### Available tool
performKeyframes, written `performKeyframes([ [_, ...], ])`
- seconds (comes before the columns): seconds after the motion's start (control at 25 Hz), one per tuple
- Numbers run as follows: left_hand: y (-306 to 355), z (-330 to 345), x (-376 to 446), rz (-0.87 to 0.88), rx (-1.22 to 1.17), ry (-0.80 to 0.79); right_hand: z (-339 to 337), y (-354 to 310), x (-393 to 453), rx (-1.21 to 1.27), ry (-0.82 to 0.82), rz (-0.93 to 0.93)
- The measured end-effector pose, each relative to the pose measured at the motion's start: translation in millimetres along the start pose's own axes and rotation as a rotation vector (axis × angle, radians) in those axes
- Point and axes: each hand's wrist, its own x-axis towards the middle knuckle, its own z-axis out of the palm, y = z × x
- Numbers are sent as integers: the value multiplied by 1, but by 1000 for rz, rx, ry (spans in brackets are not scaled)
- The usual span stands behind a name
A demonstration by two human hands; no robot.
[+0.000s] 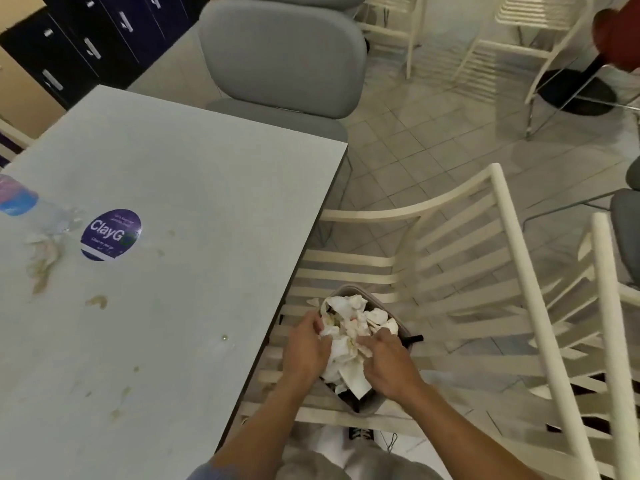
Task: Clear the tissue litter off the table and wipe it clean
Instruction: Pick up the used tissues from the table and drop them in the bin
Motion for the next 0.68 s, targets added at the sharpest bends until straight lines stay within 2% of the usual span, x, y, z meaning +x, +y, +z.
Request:
performKeyframes([
  [0.08, -7, 10, 2, 24, 187, 4, -5, -2, -1, 38, 58, -21],
  [0.2, -21, 21, 4, 71, 415, -163, -18, -12, -4, 111, 139, -51],
  [0.28, -27, 18, 4, 83, 420, -263, -26, -26, -3, 143, 150, -83],
  [0.36, -25, 7, 5, 97, 312, -286, -34, -43, 0, 165, 147, -124],
  [0.48, -21, -31, 6, 118, 157, -207, -40, -85, 12, 200, 160, -204],
  [0.68, -26, -111, 7, 95, 34, 12, -36, -157, 29, 203, 165, -289],
])
